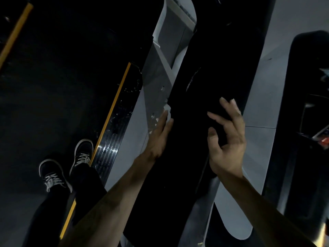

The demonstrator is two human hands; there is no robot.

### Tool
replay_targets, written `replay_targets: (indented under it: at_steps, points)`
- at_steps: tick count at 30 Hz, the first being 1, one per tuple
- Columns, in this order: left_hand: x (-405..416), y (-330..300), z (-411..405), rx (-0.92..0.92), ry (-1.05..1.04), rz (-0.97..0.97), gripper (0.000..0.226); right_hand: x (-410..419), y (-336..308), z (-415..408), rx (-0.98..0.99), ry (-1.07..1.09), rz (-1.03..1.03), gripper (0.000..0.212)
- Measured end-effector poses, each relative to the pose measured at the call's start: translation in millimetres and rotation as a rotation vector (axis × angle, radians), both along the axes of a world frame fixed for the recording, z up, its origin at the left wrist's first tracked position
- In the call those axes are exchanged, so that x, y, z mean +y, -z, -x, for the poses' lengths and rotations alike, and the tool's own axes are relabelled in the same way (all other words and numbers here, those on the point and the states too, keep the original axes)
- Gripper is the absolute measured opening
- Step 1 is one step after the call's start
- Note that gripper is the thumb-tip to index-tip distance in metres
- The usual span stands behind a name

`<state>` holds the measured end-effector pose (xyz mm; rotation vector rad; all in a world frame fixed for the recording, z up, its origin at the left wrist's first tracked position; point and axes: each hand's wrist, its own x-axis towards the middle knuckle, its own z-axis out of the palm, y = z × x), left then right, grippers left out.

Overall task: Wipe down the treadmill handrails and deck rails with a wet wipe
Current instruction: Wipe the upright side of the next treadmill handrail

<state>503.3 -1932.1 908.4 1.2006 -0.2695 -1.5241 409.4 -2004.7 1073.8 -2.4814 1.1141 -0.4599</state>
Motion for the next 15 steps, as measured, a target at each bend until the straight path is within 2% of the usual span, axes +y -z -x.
replay_targets:
  at_steps: [2, 7, 11, 15]
  points:
    - [13.6, -15.5, 8.3, -0.008, -0.025, 0.030, 0.073, -0.6, 0.1, -0.1, 0.001, -0.006, 0.006, 0.033]
    - [-18.6, -31.0, -10.1, -0.108, -0.003, 0.178, 0.066, -0.2, -0.4, -1.1, 0.006, -0.002, 0.011, 0.033]
    - [-57.0, -14.5, -31.0, -0.115, 0.048, 0.132, 0.060, 1.1, -1.2, -2.1, 0.008, 0.010, -0.001, 0.035]
    - [-58.3, -1.2, -27.3, -0.131, 0.102, 0.040, 0.062, 1.6, -1.1, -2.4, 0.009, 0.012, -0.001, 0.035]
